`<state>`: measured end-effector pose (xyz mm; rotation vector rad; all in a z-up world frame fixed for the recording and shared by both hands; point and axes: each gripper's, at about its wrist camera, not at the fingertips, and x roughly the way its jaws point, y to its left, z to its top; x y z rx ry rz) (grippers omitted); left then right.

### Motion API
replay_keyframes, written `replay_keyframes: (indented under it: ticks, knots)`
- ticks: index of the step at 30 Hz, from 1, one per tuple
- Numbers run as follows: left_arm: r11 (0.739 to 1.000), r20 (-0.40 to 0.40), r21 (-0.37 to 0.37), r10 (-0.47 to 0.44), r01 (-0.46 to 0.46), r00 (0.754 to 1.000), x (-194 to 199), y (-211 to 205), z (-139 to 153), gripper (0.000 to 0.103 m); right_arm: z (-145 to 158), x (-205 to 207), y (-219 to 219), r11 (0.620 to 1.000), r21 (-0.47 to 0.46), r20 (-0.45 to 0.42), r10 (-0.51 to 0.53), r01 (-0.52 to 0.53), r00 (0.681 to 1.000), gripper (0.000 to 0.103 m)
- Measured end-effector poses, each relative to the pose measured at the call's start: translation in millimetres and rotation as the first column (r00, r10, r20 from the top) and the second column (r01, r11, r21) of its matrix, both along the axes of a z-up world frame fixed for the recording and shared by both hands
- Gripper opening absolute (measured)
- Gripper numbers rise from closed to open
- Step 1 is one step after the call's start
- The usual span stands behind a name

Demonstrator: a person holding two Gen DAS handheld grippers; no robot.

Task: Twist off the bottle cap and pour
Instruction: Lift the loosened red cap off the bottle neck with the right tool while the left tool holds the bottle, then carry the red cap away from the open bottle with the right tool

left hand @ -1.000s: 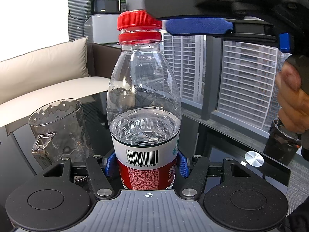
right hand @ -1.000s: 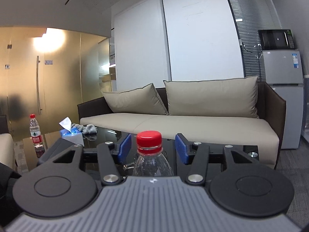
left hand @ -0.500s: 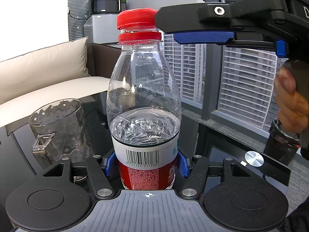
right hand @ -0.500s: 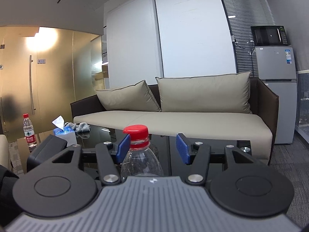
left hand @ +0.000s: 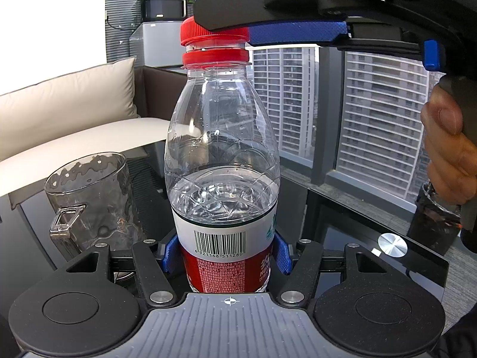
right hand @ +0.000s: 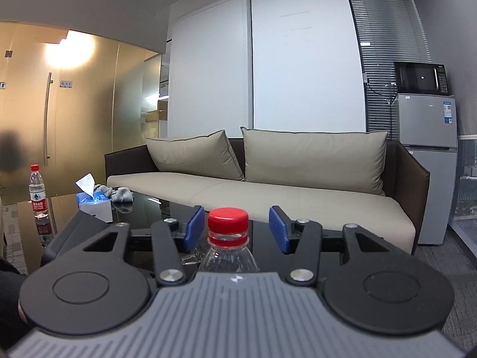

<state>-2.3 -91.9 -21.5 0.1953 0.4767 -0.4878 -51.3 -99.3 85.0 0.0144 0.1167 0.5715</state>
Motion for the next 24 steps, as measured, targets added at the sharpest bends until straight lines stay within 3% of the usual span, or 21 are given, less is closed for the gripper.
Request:
replay_keyframes:
  ticks: [7, 18, 24]
  knots:
    - [1.0, -0.002, -0.002, -0.003, 0.003, 1.0, 3.6, 4.1, -1.2, 0.057, -0.8, 0.9, 8.2, 1.0, -0.024, 0.008, 0.011, -0.011, 1.0, 0.034]
    - [1.0, -0.002, 0.0, -0.003, 0.003, 1.0, 3.2, 2.5, -0.7, 0.057, 6.0, -3.8, 2.7, 1.0, 0.008, 0.05, -0.01, 0.01, 0.999, 0.033]
    - [1.0, -0.001, 0.001, -0.002, 0.002, 1.0, 2.8, 2.0, 0.0, 0.057, 7.6, 3.4, -16.7, 0.995, 0.046, 0.04, -0.095, 0.093, 0.995, 0.033]
